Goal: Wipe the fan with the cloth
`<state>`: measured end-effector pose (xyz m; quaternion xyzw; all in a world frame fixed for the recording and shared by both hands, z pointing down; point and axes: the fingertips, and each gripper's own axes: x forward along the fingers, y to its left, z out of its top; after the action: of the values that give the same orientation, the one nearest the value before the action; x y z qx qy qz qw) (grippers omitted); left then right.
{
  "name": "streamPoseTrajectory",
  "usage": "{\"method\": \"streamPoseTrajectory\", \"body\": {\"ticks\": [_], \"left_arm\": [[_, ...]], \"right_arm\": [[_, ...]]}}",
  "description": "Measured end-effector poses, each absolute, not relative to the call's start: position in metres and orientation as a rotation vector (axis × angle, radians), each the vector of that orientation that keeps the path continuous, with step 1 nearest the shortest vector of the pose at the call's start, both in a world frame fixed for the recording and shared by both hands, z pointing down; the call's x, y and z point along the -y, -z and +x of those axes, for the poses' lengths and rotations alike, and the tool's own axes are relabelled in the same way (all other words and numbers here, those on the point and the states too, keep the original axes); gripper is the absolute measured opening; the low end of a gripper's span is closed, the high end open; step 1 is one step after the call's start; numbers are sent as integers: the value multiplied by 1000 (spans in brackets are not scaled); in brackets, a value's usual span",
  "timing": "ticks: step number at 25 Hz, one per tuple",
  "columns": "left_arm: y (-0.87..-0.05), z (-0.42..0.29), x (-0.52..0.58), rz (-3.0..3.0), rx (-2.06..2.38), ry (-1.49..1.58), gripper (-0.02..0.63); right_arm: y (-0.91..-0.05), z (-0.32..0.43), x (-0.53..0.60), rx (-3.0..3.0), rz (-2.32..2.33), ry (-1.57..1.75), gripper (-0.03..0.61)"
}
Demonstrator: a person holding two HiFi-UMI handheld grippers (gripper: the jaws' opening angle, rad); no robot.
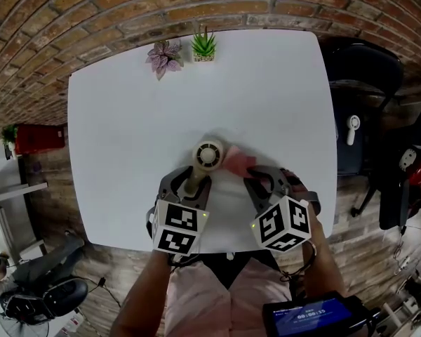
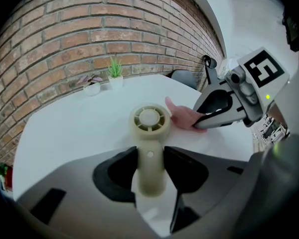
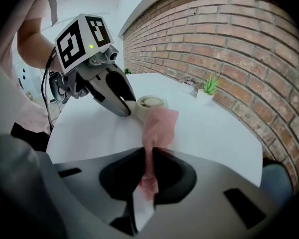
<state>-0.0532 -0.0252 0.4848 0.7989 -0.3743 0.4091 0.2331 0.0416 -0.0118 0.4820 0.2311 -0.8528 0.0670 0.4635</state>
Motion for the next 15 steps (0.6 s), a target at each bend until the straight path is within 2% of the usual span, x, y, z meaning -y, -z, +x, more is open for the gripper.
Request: {"method": "streamPoseTrajectory", "body": {"ticks": [8, 15], "left_arm": [[-486, -54, 26, 2205, 1035, -1129, 181], [-484, -49, 23, 2226, 1017, -1184, 181]], "right_arm": [[-484, 18, -35, 2158, 243, -303, 39], [-489, -2, -4, 2175, 320, -381, 39]]}}
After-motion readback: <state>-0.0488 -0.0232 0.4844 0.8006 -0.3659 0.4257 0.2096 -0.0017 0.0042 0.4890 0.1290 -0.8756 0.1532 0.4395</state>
